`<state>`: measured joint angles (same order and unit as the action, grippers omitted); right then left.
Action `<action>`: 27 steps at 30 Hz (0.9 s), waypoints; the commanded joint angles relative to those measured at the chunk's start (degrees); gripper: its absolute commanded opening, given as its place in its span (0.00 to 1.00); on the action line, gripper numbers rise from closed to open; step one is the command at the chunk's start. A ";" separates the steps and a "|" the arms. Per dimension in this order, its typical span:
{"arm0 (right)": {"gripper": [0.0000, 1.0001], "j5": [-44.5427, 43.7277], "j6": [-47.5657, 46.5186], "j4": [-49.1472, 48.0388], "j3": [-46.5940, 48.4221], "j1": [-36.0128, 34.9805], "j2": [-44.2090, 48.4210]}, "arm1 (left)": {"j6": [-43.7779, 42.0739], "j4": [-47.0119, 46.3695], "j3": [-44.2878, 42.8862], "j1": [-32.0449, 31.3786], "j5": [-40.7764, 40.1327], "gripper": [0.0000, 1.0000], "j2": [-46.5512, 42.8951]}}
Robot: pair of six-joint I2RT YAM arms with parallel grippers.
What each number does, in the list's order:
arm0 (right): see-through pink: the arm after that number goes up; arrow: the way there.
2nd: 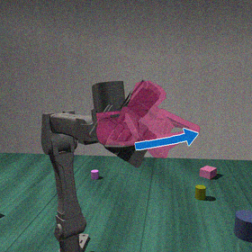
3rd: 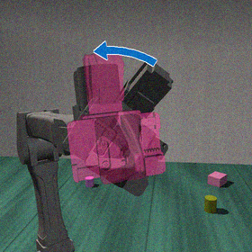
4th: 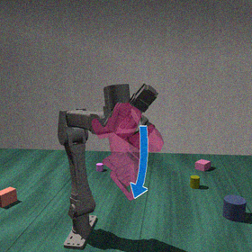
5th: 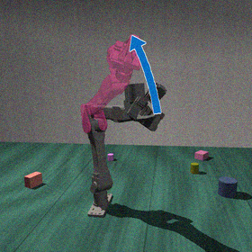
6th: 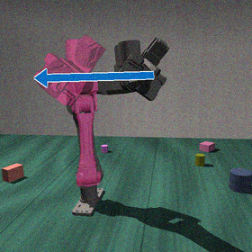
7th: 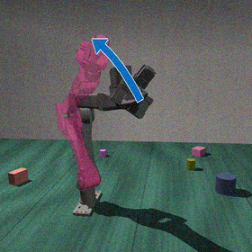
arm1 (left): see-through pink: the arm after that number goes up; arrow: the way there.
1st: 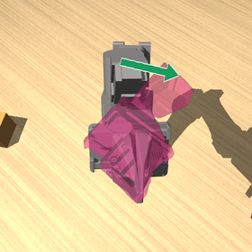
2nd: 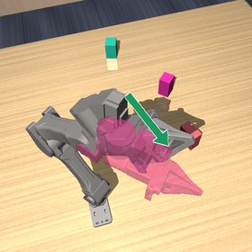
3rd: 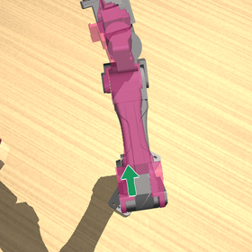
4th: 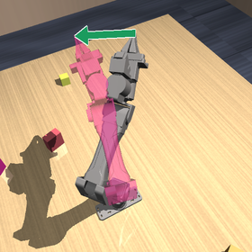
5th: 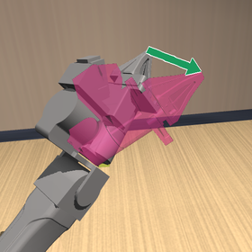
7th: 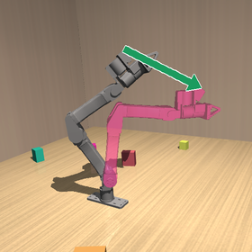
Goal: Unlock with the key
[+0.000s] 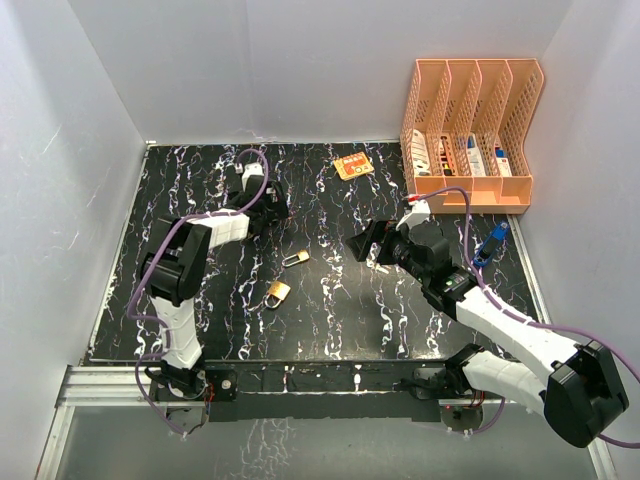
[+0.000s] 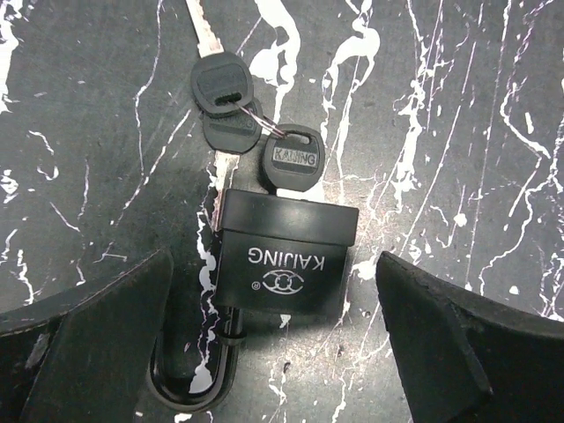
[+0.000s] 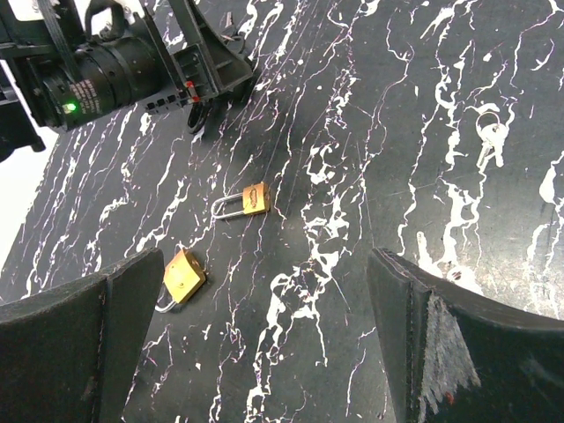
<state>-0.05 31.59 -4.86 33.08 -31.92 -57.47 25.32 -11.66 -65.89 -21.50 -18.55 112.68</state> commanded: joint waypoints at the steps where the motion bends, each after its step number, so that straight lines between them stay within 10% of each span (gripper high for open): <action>1: 0.98 -1.79 0.34 -1.77 0.27 -0.06 -0.41 | -1.24 2.21 -0.11 0.30 -1.85 0.98 -8.24; 9: 0.97 -6.89 3.04 4.26 3.06 -0.03 -5.24 | 1.17 0.66 9.80 -2.73 -0.84 0.98 -23.91; 27: 0.50 -13.57 2.82 17.78 14.29 1.95 -25.93 | 5.63 1.80 26.62 -17.09 -2.92 0.98 -41.39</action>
<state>-12.91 34.59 13.41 44.05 -31.00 -81.30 31.11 -9.82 -39.18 -38.68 -20.23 73.91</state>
